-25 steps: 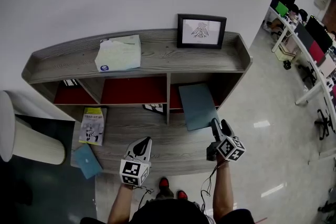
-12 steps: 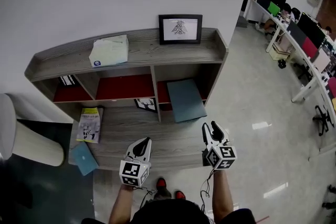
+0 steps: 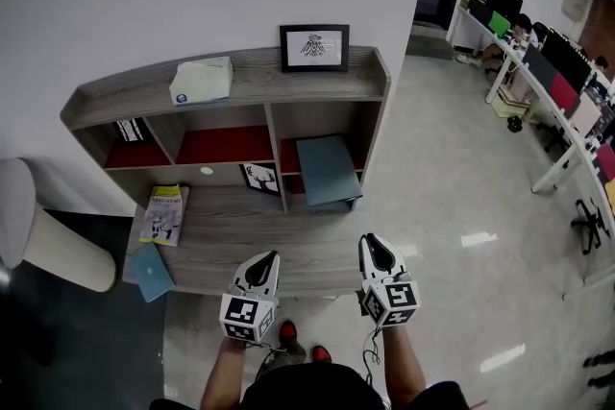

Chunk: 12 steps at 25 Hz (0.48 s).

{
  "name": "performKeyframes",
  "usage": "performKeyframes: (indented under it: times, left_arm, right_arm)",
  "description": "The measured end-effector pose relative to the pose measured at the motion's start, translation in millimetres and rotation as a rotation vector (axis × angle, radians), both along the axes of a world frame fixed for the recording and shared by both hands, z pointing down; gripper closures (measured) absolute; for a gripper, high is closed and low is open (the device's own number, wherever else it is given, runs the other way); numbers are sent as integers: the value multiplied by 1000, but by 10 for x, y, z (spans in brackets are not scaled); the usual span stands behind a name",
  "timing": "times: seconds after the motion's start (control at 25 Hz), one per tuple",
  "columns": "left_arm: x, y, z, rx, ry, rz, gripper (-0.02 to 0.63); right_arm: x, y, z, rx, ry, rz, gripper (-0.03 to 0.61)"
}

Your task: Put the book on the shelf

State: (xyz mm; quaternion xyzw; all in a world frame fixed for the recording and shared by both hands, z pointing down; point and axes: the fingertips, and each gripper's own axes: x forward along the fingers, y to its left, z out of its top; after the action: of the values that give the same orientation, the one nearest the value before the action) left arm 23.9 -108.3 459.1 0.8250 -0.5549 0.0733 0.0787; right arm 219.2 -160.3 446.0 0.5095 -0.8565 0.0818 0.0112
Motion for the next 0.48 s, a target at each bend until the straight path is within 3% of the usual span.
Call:
performKeyframes:
  times: [0.48]
  left_arm:
    - [313, 624, -33, 10, 8, -46, 611]
  right_arm:
    - [66, 782, 145, -6, 26, -95, 548]
